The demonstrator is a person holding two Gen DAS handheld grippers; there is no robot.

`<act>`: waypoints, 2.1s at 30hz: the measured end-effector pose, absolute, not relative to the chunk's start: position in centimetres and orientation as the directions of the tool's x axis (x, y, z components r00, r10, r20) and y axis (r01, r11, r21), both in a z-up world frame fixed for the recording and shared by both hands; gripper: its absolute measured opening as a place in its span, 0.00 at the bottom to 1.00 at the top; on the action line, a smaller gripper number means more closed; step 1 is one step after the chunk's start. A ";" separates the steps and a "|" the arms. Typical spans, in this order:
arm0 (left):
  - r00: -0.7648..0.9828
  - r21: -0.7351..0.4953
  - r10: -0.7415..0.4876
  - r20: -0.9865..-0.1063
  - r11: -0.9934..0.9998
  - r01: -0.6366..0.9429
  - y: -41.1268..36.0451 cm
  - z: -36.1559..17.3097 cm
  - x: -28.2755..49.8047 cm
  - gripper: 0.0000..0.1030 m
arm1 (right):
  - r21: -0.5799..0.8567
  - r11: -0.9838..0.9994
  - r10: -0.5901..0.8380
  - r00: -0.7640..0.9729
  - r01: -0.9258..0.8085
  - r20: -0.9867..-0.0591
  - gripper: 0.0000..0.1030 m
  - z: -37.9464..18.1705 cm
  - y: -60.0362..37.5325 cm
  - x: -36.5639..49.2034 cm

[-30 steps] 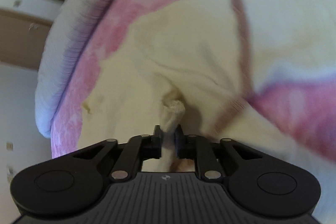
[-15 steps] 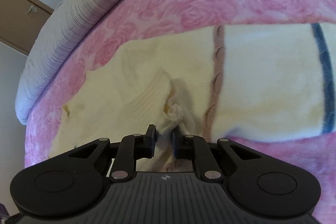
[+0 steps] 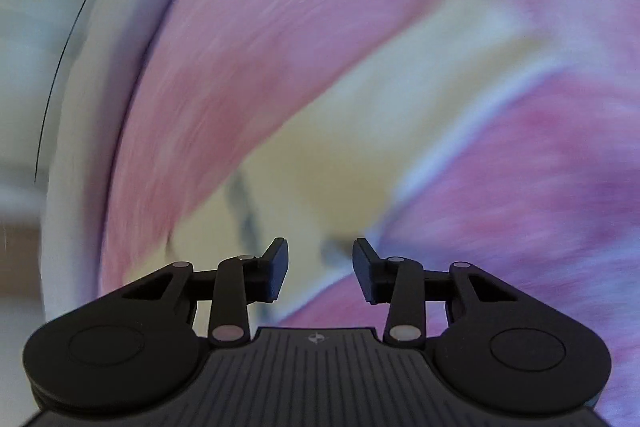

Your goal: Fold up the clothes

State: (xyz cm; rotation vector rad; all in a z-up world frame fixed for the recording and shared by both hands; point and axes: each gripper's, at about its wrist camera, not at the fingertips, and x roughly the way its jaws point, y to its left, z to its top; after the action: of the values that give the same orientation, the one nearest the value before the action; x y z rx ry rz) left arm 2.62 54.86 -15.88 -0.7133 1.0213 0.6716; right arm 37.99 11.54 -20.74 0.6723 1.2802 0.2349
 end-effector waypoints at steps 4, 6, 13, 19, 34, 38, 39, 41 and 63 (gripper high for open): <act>0.375 -0.206 0.170 -0.912 0.601 -0.773 53.9 -15.2 3.5 0.31 | 0.623 0.697 0.503 0.378 0.354 -0.778 0.41 -22.1 5.6 38.9; 0.374 -0.201 0.179 -0.910 0.599 -0.775 53.8 -14.9 3.5 0.32 | 0.654 0.655 0.516 0.408 0.377 -0.753 0.42 -22.7 4.5 39.4; 0.368 -0.201 0.199 -0.908 0.564 -0.801 54.7 -13.4 0.9 0.32 | 0.557 0.806 0.444 0.418 0.202 -0.793 0.16 -20.0 9.3 39.8; 0.379 -0.235 0.199 -0.904 0.511 -0.827 56.3 -12.6 -2.7 0.32 | 0.439 0.788 0.598 0.368 -0.431 -0.712 0.15 -12.7 22.8 30.4; 0.631 -0.600 0.013 -0.776 0.293 -0.744 54.7 -17.1 0.4 0.39 | 0.192 0.731 0.385 0.164 -0.655 -0.908 0.70 -16.5 26.3 24.6; 0.637 -0.609 0.026 -0.770 0.266 -0.747 56.1 -19.2 4.1 0.40 | 0.225 0.804 0.366 0.159 -0.551 -0.917 0.70 -17.5 22.3 27.1; 0.631 -0.604 0.020 -0.775 0.268 -0.750 56.5 -19.9 5.0 0.41 | 0.225 0.811 0.363 0.162 -0.541 -0.918 0.71 -17.6 22.0 27.4; 0.620 -0.595 0.006 -0.785 0.271 -0.756 57.0 -21.2 6.7 0.40 | 0.226 0.824 0.356 0.166 -0.520 -0.919 0.71 -17.9 21.3 28.1; 0.504 -0.407 0.304 -0.808 0.331 -0.852 62.6 -17.1 -10.7 0.04 | 0.238 0.711 0.441 0.155 -0.662 -0.884 0.70 -16.8 32.0 25.5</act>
State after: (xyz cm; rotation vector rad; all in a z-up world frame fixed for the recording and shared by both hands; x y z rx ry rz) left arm -10.67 62.60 -17.07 -0.9441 0.6915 0.8396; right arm 25.46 32.01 -16.81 -0.2249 1.1726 0.7991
